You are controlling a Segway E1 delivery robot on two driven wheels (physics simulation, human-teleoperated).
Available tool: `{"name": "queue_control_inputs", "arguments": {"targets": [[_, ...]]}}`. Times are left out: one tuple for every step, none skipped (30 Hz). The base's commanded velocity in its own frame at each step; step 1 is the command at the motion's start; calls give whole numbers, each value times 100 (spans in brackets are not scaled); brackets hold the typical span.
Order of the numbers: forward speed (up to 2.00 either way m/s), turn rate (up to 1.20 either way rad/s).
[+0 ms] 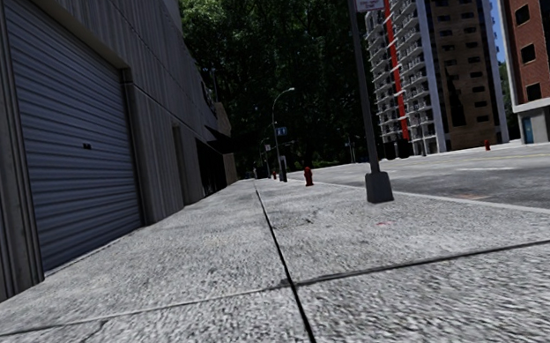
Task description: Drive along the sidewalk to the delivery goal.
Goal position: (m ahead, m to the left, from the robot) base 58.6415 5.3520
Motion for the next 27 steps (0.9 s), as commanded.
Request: {"name": "queue_control_inputs", "arguments": {"targets": [[200,0],[200,0],[200,0],[200,0],[200,0],[200,0],[200,0],[200,0],[200,0],[200,0],[200,0],[200,0],[200,0],[200,0],[200,0],[200,0],[200,0],[200,0],[200,0],[200,0],[200,0],[200,0],[200,0],[200,2],[200,16],[200,36],[200,36]]}}
